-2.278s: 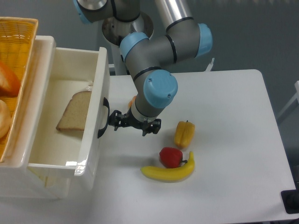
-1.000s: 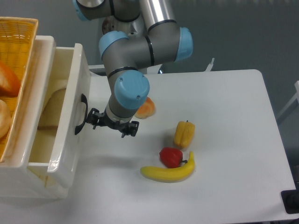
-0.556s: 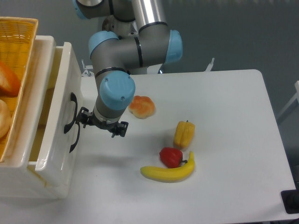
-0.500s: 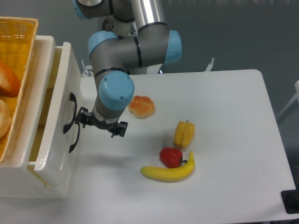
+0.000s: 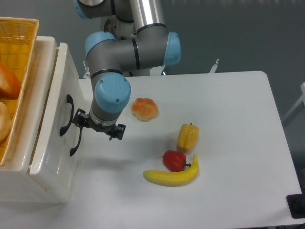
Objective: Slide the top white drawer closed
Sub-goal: 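Hold the gripper against the closed drawer front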
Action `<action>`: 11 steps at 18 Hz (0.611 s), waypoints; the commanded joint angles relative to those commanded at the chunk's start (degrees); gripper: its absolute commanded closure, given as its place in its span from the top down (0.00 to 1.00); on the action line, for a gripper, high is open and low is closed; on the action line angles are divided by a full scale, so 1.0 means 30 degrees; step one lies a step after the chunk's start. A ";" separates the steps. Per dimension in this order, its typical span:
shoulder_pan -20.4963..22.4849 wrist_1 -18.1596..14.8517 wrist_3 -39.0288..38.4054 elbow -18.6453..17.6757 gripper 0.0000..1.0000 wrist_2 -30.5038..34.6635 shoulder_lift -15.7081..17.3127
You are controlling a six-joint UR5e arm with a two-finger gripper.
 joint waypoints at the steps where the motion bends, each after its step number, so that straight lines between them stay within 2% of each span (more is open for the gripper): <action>1: 0.0000 0.0000 0.0000 0.0000 1.00 0.0000 0.0000; 11: -0.0088 -0.0029 -0.0029 0.0029 1.00 -0.0117 0.0059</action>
